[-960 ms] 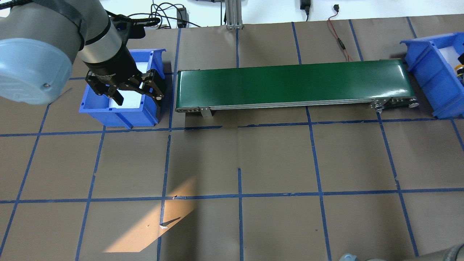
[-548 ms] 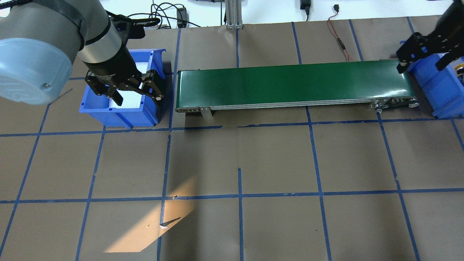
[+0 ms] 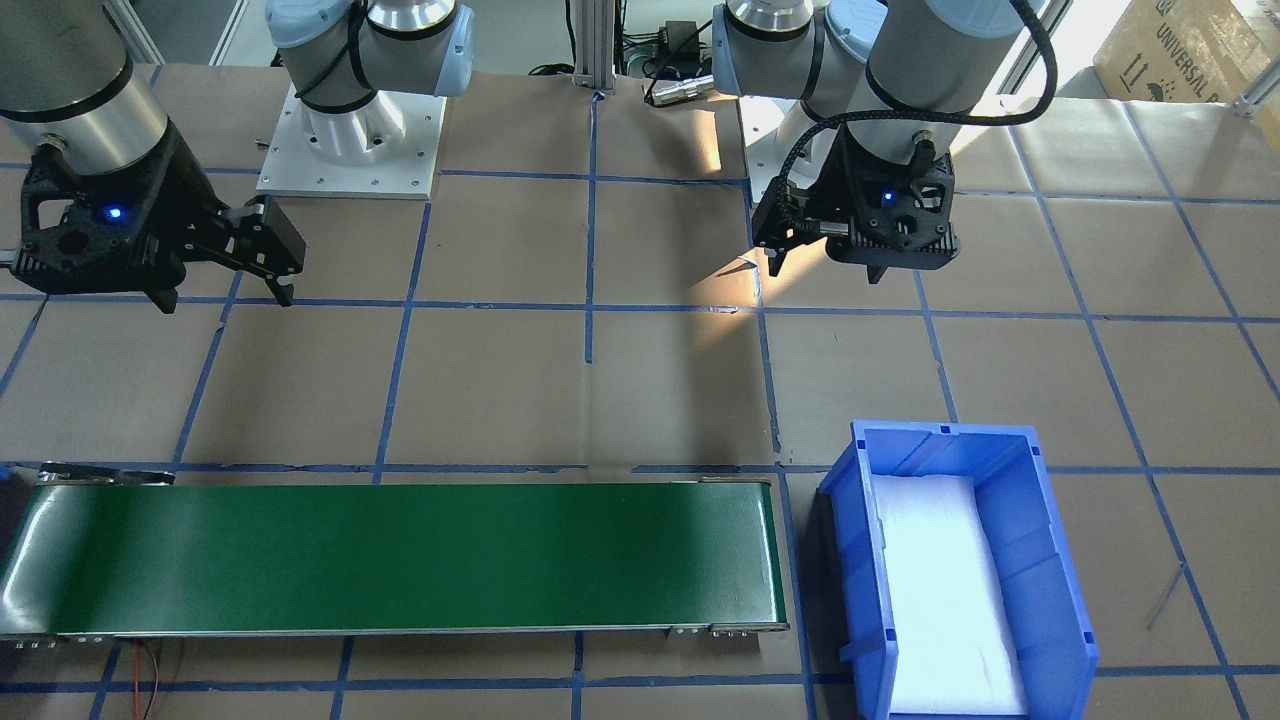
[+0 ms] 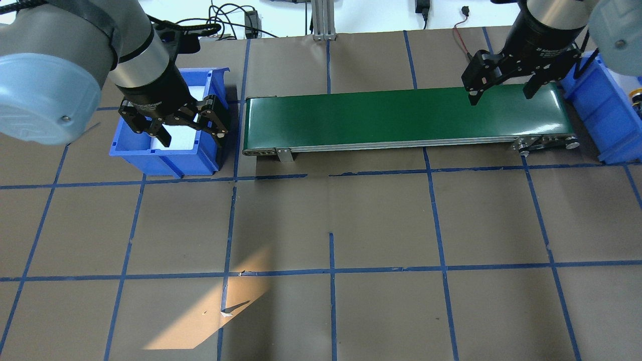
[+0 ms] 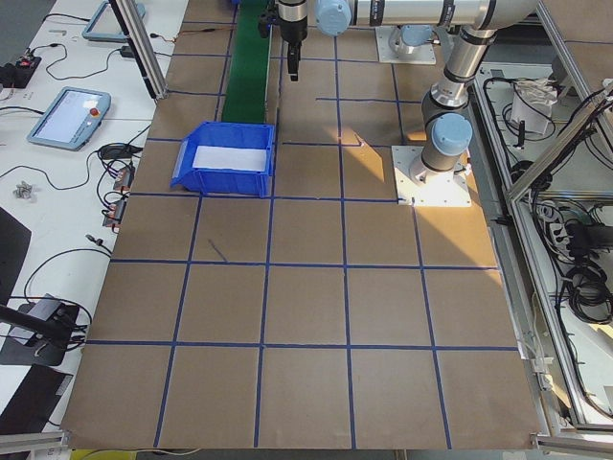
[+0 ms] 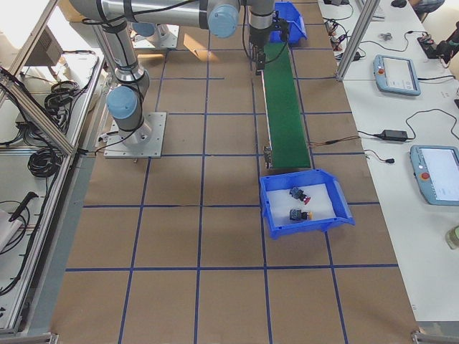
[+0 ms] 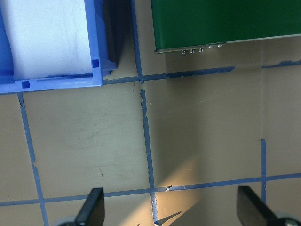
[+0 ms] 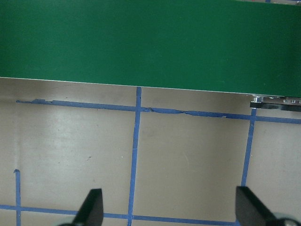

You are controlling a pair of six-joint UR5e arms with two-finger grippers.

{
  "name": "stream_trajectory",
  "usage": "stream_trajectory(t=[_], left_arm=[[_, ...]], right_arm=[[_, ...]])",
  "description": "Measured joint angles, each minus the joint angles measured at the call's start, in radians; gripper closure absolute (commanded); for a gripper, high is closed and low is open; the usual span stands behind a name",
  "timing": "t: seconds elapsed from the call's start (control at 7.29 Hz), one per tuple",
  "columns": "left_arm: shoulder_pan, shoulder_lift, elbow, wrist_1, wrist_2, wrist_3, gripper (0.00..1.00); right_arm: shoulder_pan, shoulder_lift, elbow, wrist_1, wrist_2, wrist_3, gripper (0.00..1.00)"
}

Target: Transport two buttons from left to right

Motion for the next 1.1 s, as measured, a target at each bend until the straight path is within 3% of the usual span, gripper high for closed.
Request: stream_trajectory(t=[1.1], left_arm=[[-0.004,-0.001,0.005,0.003,0.017,-0.005,0.0]], right_arm=[[0.01,-0.008,-0.005,0.001,-0.002,0.005,0.0]])
